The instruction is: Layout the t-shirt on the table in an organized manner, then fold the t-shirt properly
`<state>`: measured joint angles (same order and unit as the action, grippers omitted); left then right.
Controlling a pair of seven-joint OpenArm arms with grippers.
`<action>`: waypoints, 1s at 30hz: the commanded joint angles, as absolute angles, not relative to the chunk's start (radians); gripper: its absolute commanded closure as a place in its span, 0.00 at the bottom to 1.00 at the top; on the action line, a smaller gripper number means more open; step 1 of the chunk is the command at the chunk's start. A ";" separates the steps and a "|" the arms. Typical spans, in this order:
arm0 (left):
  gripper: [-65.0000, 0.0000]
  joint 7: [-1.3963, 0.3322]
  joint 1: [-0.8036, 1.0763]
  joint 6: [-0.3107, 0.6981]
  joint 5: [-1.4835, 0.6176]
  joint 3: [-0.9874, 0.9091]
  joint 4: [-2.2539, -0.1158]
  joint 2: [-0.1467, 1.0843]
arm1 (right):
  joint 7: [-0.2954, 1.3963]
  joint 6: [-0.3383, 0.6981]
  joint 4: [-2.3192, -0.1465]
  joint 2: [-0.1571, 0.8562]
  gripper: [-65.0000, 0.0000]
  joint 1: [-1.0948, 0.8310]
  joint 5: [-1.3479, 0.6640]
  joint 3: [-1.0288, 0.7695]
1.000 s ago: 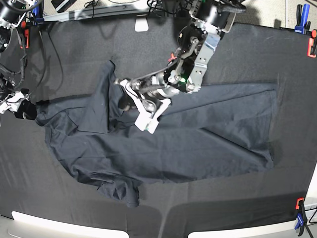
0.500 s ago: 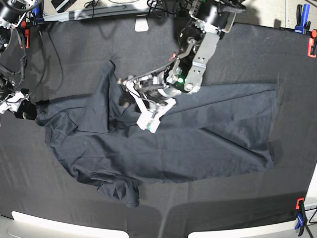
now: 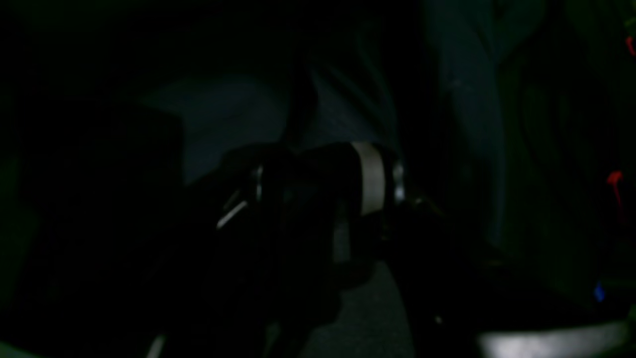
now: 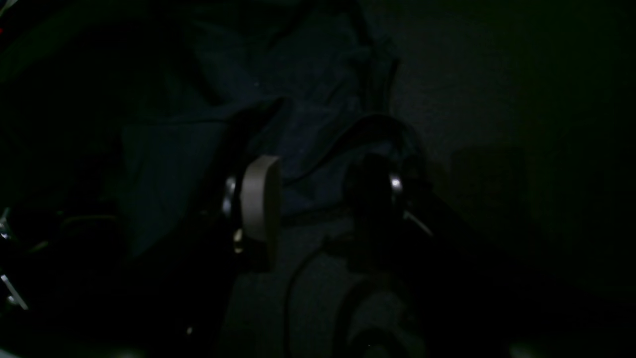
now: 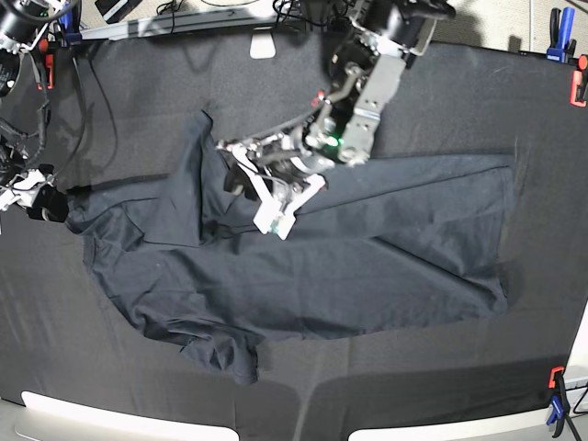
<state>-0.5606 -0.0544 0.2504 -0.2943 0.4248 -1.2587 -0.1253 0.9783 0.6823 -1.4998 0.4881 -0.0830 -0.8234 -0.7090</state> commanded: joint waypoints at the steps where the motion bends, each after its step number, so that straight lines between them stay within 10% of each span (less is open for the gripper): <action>1: 0.71 -0.534 -0.072 0.258 -0.307 0.437 -1.258 -0.149 | 0.968 0.698 -1.517 0.512 0.59 -0.069 -0.849 -0.717; 8: 0.73 -0.500 -0.084 0.258 -0.307 0.439 -1.237 -0.149 | 0.970 0.698 -1.517 0.512 0.59 -0.070 -0.849 -0.717; 12: 1.00 -0.500 -0.089 0.281 -0.309 0.439 -1.239 -0.149 | 0.970 0.698 -1.517 0.512 0.59 -0.070 -0.849 -0.717; 30: 1.00 -0.530 -0.102 0.174 -0.226 0.426 -1.438 -0.124 | 1.002 0.698 -1.517 0.512 0.59 -0.070 -0.846 -0.717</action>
